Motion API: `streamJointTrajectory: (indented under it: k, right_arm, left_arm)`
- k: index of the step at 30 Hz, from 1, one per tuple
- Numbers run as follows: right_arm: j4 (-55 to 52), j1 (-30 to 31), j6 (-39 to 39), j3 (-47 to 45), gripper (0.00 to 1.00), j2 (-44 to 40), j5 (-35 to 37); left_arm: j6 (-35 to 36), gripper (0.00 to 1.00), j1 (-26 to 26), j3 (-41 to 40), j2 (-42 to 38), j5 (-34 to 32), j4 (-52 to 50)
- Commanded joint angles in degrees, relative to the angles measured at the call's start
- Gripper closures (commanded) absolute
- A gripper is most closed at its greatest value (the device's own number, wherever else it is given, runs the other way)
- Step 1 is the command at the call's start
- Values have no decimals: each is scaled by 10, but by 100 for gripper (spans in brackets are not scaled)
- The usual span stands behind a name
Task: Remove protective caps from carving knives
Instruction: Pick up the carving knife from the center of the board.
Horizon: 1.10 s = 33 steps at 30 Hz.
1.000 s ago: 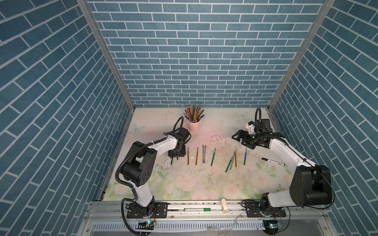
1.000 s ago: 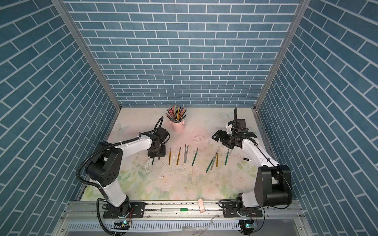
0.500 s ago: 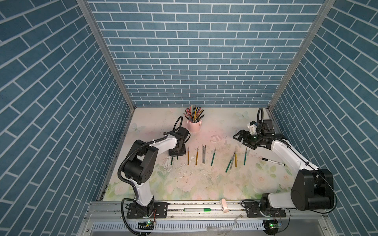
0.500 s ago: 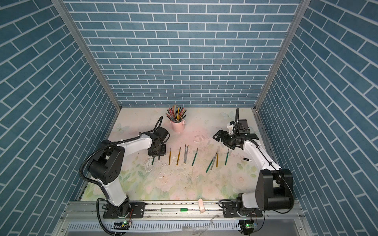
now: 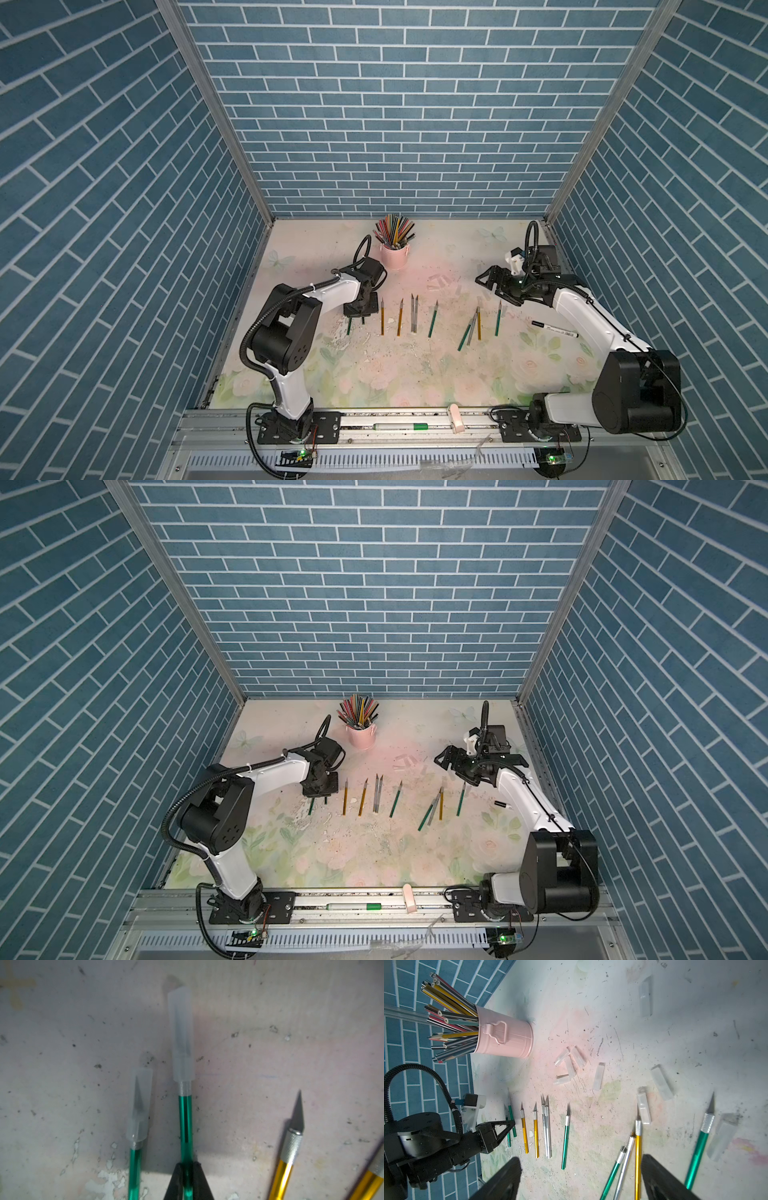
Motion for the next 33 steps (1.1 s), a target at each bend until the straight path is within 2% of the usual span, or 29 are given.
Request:
streamJointTrajectory:
  k: [1, 7, 18, 27, 33]
  right_arm:
    - [-14, -4, -14, -8, 9, -13, -4]
    - [-25, -4, -22, -1, 8, -19, -1]
    - [-33, -4, -28, 22, 8, -24, -8]
    - [10, 1, 6, 17, 11, -22, -52]
    - [38, 49, 24, 20, 13, -6, -49]
  left_arm:
    - [-1, 91, 4, 11, 11, -4, -19]
    - [-2, 97, 4, 21, -16, -6, -32]
    - [5, 99, -16, 48, -54, 17, -46]
    - [26, 100, -53, 39, -105, 145, 35]
    - [23, 100, -99, 41, -97, 197, 100]
